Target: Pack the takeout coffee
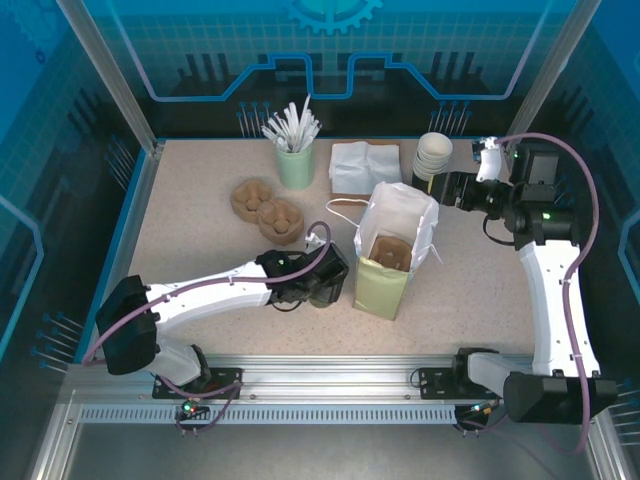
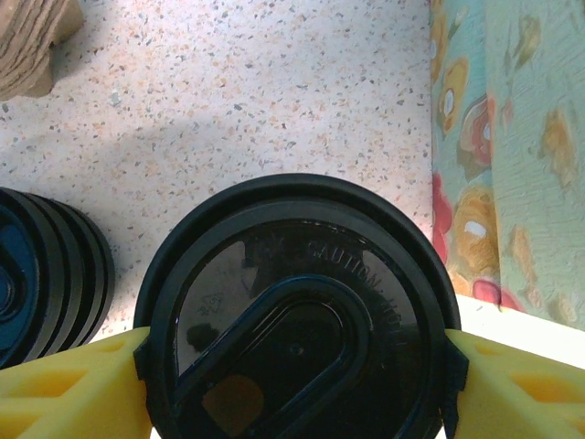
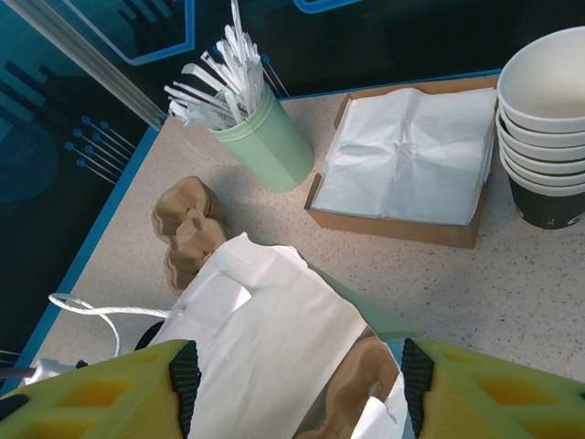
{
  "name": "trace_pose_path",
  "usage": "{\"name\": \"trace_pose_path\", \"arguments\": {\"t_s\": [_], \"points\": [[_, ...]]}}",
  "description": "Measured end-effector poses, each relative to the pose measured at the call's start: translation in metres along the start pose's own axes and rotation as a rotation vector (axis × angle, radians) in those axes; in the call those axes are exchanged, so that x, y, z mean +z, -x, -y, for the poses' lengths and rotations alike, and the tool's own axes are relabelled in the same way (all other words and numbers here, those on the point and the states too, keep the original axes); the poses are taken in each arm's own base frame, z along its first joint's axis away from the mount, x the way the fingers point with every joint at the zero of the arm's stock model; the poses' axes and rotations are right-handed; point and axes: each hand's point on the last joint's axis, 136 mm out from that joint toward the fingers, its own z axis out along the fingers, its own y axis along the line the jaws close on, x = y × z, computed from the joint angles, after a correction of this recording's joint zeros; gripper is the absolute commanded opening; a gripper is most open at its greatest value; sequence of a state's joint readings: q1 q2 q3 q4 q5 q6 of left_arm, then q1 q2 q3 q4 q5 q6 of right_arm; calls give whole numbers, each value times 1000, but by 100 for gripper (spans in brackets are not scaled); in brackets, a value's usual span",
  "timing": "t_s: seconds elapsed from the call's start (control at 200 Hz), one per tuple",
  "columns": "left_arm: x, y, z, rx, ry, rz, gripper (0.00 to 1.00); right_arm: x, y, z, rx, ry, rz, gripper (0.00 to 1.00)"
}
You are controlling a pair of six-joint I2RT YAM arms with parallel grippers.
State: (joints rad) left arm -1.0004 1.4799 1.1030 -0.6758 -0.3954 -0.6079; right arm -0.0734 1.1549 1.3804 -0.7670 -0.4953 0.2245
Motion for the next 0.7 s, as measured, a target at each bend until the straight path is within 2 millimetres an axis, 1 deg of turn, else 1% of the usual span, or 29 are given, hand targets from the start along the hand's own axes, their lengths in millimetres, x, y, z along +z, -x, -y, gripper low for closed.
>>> {"name": "trace_pose_path", "arguments": {"t_s": [0.06, 0.14, 0.275, 0.38, 0.475, 0.615, 0.7], "points": [[-3, 0, -5, 3, 8, -7, 75, 4, -1, 1, -11, 10, -12, 63], [-13, 3, -11, 1, 10, -5, 75, 8, -3, 2, -32, 20, -25, 64], [-44, 22, -15, -6, -21, 46, 75, 18, -5, 5, -96, 31, -49, 65], [-74, 40, -14, -1, -54, 100, 75, 34, -10, 8, -163, 36, -97, 66], [-96, 53, -14, 6, -75, 135, 75, 52, -14, 10, -220, 54, -154, 65], [-118, 64, -17, 15, -80, 157, 75, 74, -17, 21, -260, 67, -224, 65], [-128, 69, -20, 18, -80, 169, 75, 82, -23, 25, -278, 75, -257, 65]]}}
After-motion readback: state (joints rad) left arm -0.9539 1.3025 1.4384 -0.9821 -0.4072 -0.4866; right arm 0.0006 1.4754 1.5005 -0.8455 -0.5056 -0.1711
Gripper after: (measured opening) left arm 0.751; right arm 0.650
